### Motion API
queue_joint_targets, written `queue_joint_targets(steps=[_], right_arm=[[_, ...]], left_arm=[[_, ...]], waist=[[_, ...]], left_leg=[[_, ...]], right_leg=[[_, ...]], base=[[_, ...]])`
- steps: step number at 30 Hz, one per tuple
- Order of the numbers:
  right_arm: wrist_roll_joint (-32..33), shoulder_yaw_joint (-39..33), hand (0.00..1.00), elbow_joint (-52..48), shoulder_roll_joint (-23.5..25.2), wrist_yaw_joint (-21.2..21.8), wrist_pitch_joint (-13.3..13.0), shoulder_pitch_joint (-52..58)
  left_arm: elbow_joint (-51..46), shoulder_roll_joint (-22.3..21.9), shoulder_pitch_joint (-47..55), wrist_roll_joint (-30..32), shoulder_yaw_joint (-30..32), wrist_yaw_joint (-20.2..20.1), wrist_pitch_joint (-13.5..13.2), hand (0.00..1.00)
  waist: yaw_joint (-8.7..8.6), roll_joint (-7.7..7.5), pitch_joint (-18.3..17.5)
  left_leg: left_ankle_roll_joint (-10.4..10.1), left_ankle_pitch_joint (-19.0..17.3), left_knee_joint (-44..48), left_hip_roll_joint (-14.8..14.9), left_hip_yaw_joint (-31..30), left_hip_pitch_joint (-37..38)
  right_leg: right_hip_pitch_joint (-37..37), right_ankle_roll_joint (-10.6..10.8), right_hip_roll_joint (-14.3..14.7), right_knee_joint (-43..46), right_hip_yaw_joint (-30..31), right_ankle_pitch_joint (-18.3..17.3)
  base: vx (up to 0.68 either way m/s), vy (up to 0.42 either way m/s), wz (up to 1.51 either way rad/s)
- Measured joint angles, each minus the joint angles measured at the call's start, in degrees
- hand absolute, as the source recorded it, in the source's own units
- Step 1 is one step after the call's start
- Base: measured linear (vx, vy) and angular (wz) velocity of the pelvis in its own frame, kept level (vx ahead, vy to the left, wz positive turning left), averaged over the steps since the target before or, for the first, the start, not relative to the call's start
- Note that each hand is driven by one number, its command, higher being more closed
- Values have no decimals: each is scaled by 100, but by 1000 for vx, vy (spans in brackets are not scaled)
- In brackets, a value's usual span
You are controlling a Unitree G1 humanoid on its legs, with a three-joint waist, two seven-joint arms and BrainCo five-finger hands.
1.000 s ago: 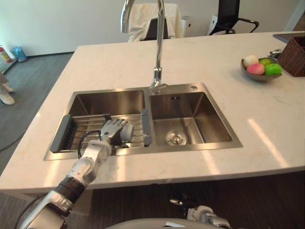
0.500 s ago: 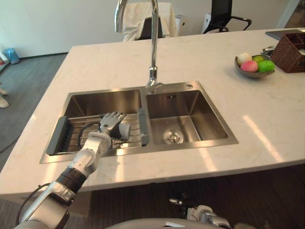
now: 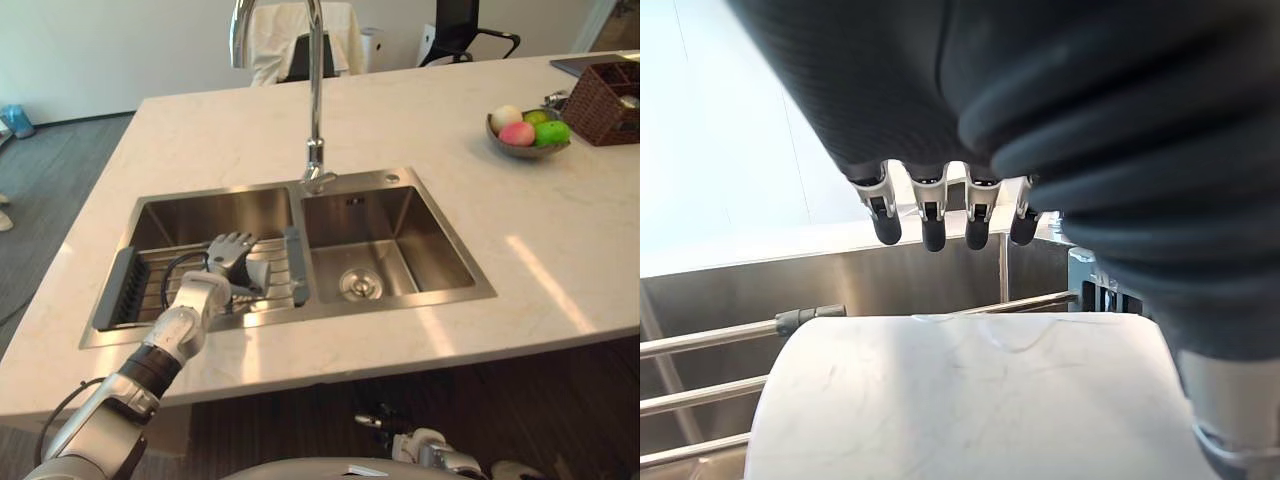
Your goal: Walk over to the sink, pick up the cup, carry it to the dishwasher, place the cup inside the dishwasher, then close the dishwasher door
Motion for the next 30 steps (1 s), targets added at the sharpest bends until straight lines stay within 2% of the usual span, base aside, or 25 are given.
queue_joint_targets(steps=[4,20,30], right_arm=[[-1,-5,0,-1,-6,5,-7,0],[-213,-4,0,-25,-35,136,-6,-26],[-224,14,0,-20,-48,133,24,-69]], left_arm=[[225,0,-2,380,-5,-38,-24,0],[613,-21,141,496,-190,-83,119,0],[683,-79,271,718,-258,265,203,0]], waist=[[-14,22,-4],[-35,89,3],[-58,118,-17]], left_leg=[[-1,-1,1,2,0,-15],[-11,-10,2,11,32,-1],[-10,-12,1,11,29,3]], right_leg=[[-10,0,2,-7,0,0],[-23,-1,7,6,44,-1],[-22,0,6,2,44,-1]], base=[[0,0,0],[0,0,0],[0,0,0]])
